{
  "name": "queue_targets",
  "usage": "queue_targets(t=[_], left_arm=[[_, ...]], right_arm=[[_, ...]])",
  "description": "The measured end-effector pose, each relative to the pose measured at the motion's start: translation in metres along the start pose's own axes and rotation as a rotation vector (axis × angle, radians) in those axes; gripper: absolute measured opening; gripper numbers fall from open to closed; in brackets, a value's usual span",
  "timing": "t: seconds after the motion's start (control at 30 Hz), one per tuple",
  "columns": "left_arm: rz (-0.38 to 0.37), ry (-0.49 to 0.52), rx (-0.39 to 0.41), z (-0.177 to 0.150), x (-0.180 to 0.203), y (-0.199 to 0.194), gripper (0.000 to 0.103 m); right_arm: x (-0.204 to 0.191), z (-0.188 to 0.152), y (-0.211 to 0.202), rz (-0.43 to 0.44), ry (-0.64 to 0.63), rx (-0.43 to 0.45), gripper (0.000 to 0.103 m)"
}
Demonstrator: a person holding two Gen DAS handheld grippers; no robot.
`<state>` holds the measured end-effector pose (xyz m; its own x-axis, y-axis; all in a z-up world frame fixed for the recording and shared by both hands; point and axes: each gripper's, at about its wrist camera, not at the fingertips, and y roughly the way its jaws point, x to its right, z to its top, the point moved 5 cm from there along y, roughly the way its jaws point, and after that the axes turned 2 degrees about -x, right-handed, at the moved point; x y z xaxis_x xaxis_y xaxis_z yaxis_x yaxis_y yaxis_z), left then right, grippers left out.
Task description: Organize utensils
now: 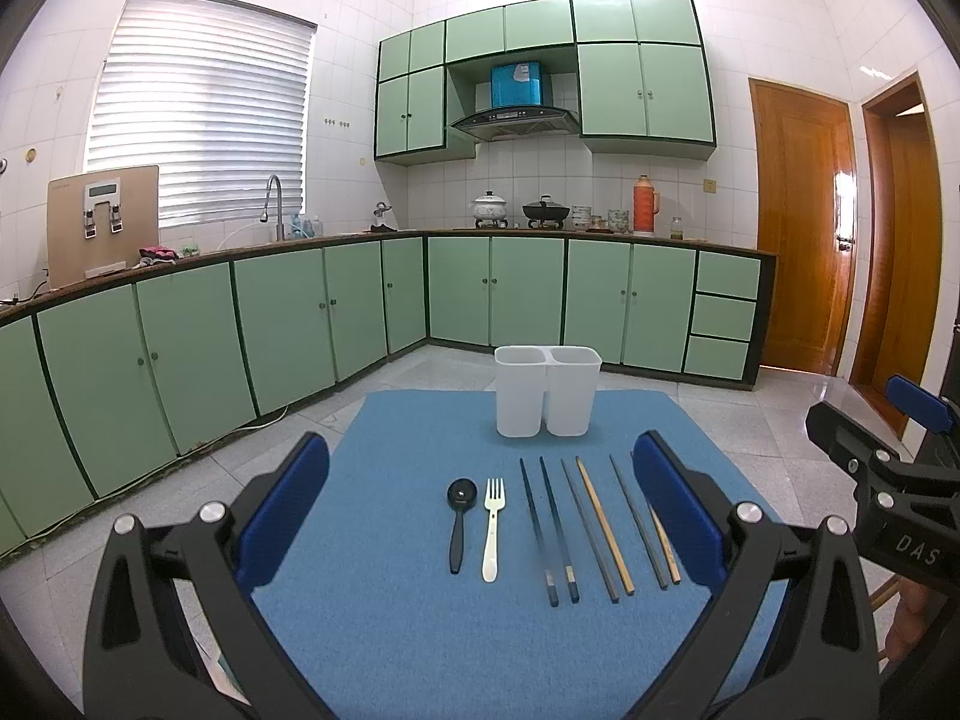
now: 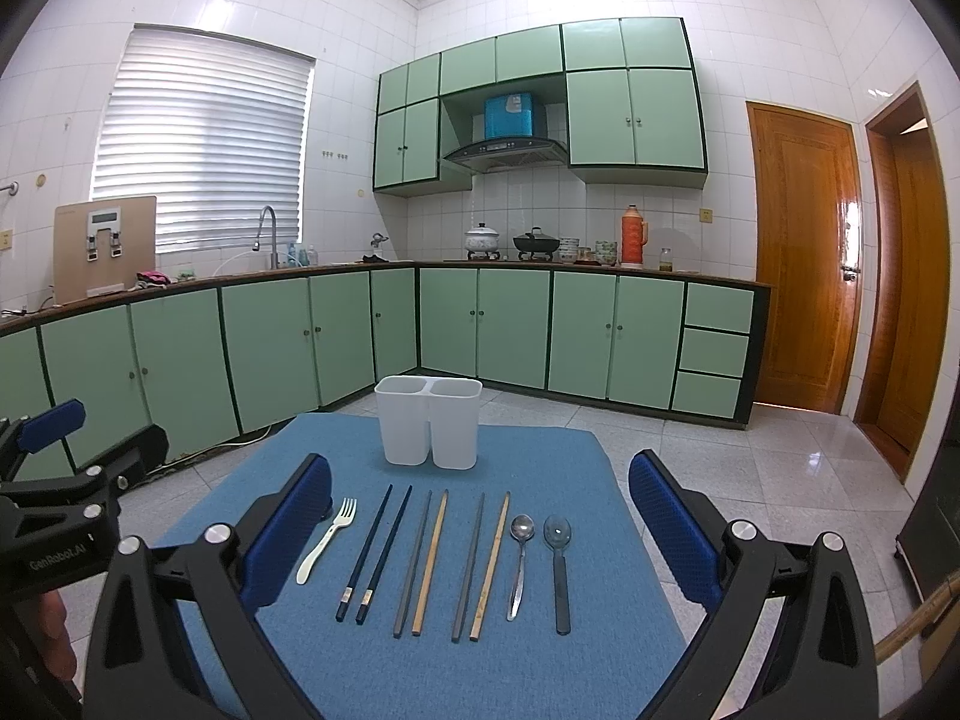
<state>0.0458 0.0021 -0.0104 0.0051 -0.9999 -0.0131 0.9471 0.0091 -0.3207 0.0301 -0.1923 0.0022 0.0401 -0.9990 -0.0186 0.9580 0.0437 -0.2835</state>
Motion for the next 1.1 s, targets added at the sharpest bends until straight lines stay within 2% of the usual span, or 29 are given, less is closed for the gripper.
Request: queue_targets(t=[1.1], left_arm=[[0.003, -0.003, 0.004, 0.0066, -0.0065, -0.0017, 0.098]], right_arm=[[0.0006, 0.0009, -0.0002, 0.001, 0.001, 0.000, 0.097]])
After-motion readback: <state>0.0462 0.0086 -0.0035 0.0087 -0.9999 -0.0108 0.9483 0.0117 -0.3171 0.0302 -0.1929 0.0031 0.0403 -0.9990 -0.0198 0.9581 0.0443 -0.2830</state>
